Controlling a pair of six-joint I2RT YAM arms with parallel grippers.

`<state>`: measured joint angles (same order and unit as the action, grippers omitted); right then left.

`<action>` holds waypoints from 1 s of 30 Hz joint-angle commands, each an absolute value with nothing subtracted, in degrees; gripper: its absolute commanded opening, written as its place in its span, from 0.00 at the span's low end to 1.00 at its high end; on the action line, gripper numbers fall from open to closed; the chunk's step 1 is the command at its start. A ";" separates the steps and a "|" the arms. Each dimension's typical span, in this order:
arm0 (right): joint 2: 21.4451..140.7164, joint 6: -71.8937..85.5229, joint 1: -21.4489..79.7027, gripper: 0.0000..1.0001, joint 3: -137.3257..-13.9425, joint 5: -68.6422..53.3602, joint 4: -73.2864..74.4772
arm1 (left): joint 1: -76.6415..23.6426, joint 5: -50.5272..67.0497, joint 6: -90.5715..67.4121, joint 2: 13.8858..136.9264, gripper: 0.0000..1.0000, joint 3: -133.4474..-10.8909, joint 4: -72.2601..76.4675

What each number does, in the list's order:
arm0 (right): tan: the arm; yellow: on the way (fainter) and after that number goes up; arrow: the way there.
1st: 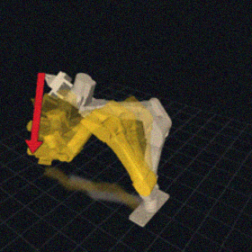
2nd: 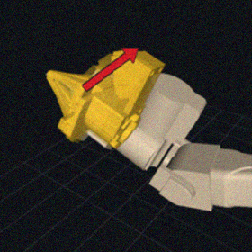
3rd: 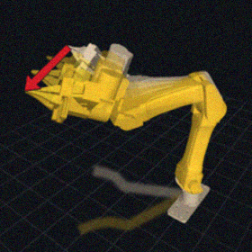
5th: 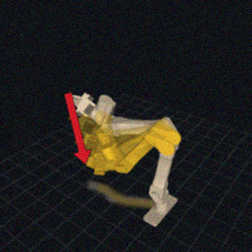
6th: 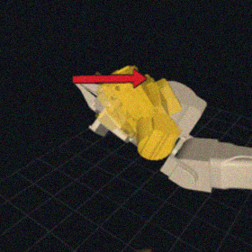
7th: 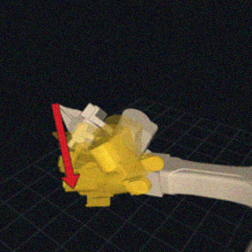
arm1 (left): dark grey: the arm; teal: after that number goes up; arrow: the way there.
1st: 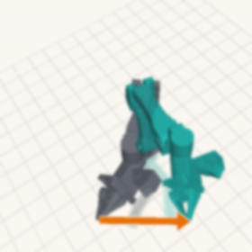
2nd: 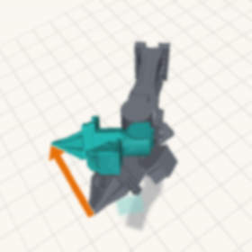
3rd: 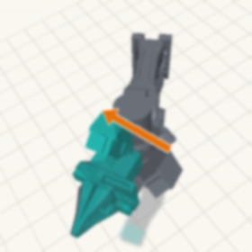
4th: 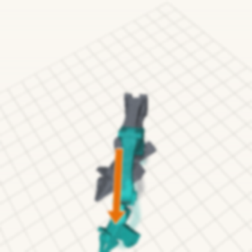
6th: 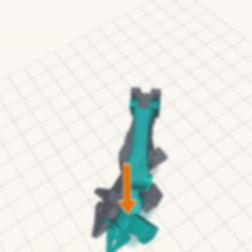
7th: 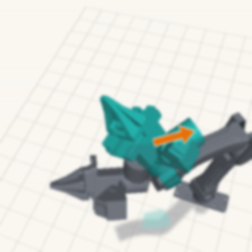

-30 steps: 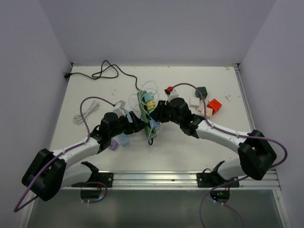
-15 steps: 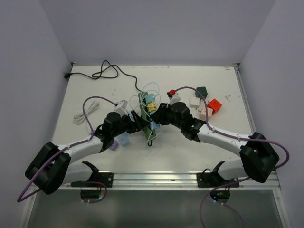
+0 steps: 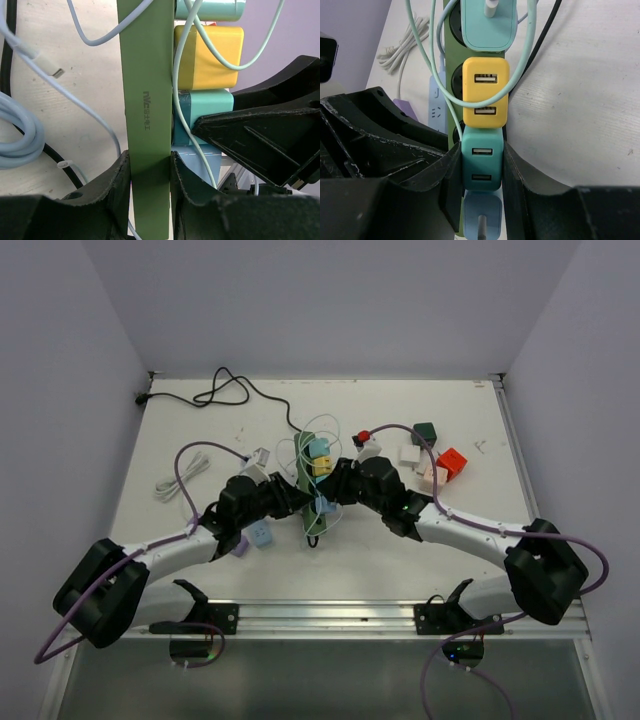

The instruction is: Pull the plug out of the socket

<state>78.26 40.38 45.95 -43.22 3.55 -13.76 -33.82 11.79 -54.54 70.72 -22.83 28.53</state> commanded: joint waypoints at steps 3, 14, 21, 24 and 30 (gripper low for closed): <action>73.39 40.70 47.28 0.00 -44.82 1.14 -23.12 | -33.93 6.08 -53.61 71.63 0.00 -25.05 23.92; 70.76 38.15 47.20 0.00 -44.74 3.87 -19.34 | -33.93 -6.05 -54.49 72.25 0.00 -28.65 7.74; 68.12 36.83 47.20 0.00 -43.77 6.24 -17.93 | -33.84 -6.24 -54.23 69.89 0.00 -26.03 8.43; 66.54 36.47 46.50 0.00 -42.46 6.59 -18.19 | -32.44 -3.00 -53.88 66.81 0.00 -22.61 12.03; 65.74 39.37 43.68 0.00 -39.38 3.52 -20.73 | -23.04 8.60 -53.35 62.94 0.00 -16.97 17.31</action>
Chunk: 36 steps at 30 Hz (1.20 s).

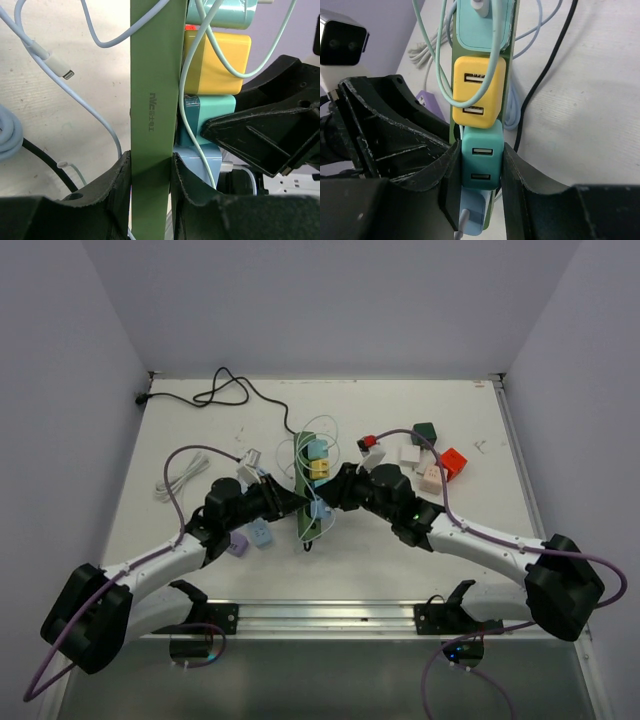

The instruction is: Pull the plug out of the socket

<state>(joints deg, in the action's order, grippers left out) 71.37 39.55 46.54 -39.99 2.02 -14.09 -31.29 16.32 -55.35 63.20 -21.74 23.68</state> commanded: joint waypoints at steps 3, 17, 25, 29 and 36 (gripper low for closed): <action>66.44 41.04 43.42 0.00 -39.11 3.34 -21.53 | -21.36 8.88 -52.12 62.32 0.00 -17.22 16.36; 71.71 40.26 47.10 0.00 -49.12 11.50 -8.73 | -25.31 -11.15 -48.43 62.75 0.00 -27.49 0.09; 71.98 39.90 48.43 0.00 -49.57 14.15 -8.61 | -30.67 -19.07 -47.72 65.92 0.00 -30.68 -6.77; 70.93 39.81 48.43 0.00 -48.52 15.46 -8.09 | -30.67 -17.85 -48.08 65.04 0.00 -28.92 -3.88; 70.40 43.94 40.62 0.00 -41.85 10.39 -10.19 | -30.59 -15.29 -48.08 62.49 0.00 -27.60 -1.58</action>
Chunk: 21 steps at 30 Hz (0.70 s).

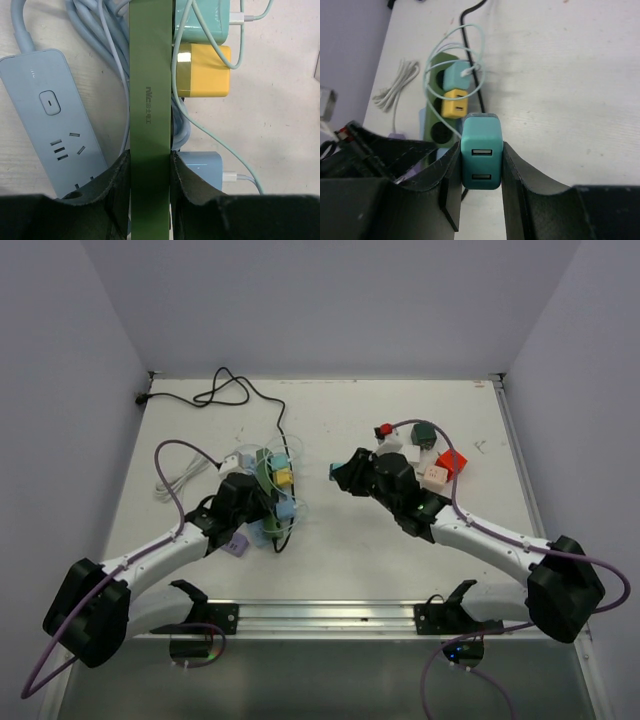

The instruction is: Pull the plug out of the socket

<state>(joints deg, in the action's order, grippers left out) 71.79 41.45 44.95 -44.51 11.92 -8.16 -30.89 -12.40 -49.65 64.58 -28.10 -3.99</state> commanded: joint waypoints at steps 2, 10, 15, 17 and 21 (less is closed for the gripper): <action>71.71 46.04 37.63 0.00 -38.77 7.31 -12.03 | -30.67 -14.94 -48.08 61.61 0.00 -27.51 -1.23; 79.27 45.53 35.16 0.05 -36.65 0.45 -14.94 | -30.41 -12.04 -47.55 59.50 0.00 -27.25 1.58; 81.38 45.70 35.24 0.24 -36.91 -1.32 -15.91 | -30.24 -11.51 -47.20 59.24 0.00 -27.33 1.58; 81.74 45.79 35.16 0.27 -37.00 -1.49 -15.73 | -30.23 -11.08 -46.93 58.98 0.00 -27.33 2.02; 82.27 45.88 35.16 0.39 -37.35 -2.11 -14.77 | -30.23 -9.76 -46.41 58.80 0.00 -26.98 2.81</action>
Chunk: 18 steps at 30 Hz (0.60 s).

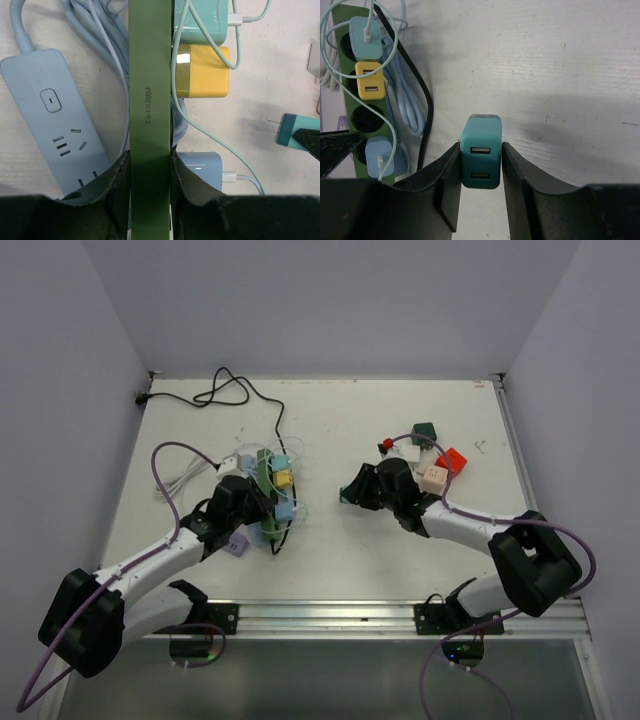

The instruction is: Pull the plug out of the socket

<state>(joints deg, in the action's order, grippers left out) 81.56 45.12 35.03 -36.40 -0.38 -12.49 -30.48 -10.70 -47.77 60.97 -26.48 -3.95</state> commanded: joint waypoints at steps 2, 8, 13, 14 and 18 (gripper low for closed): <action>82.44 46.05 35.16 0.41 -37.09 -1.94 -14.42 | -30.23 -9.40 -46.32 58.80 0.00 -26.98 2.90; 82.35 46.23 35.16 0.43 -36.48 -1.41 -13.54 | -30.15 -8.53 -45.88 59.06 0.00 -26.98 3.08; 81.74 46.14 35.16 0.44 -36.56 -0.79 -12.40 | -30.06 -8.44 -45.79 58.89 0.00 -26.98 2.64; 81.48 45.97 35.16 0.44 -36.65 -0.44 -11.70 | -30.06 -8.44 -45.70 58.71 0.00 -26.90 2.64; 77.27 44.21 35.16 0.45 -37.35 4.03 -7.57 | -30.06 -8.44 -45.44 57.84 0.00 -27.16 2.20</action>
<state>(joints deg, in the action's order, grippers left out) 81.58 45.39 35.03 -36.40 0.01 -10.28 -30.39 -8.88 -46.70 60.45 -26.35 -3.97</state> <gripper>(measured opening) 0.449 0.334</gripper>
